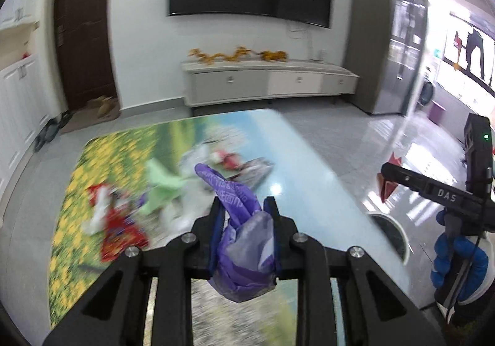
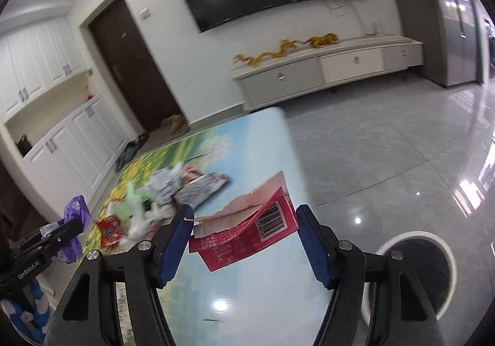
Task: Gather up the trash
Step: 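Carry both items over the white bin and open both tools to drop them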
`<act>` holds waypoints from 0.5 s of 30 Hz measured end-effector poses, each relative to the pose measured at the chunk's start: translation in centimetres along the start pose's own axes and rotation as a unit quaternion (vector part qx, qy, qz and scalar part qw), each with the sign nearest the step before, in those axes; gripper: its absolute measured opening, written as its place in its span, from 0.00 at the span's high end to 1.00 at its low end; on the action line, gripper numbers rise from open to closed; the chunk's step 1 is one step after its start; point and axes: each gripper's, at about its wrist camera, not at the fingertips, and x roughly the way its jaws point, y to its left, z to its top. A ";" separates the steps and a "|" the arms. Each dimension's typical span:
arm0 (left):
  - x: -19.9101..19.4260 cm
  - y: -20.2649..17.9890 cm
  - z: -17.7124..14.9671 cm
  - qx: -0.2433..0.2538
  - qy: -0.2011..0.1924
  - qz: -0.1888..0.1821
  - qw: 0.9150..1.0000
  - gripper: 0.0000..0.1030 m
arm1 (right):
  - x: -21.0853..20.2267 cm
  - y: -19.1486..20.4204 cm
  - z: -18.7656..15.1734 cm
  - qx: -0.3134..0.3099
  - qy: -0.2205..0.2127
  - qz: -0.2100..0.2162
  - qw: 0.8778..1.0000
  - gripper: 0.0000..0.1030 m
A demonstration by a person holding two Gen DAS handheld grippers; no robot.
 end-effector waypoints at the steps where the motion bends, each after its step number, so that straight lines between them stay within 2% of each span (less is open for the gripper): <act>1: 0.6 -1.7 0.7 0.012 0.002 -0.016 1.000 0.77 | -0.8 -1.7 0.0 0.010 -0.006 -0.014 1.000 0.36; 5: 3.9 -9.4 2.6 0.065 0.019 -0.086 0.994 0.77 | -2.9 -8.4 -1.3 0.049 -0.014 -0.075 0.996 0.35; 9: 7.8 -16.6 3.0 0.107 0.052 -0.142 0.983 0.76 | -3.6 -14.9 -3.7 0.094 0.006 -0.127 0.987 0.35; 13: 12.1 -23.5 2.7 0.137 0.095 -0.192 0.967 0.74 | -2.9 -19.8 -6.0 0.133 0.032 -0.156 0.978 0.34; 15: 13.5 -25.6 2.5 0.141 0.109 -0.207 0.962 0.74 | -2.2 -21.6 -7.0 0.150 0.043 -0.163 0.974 0.33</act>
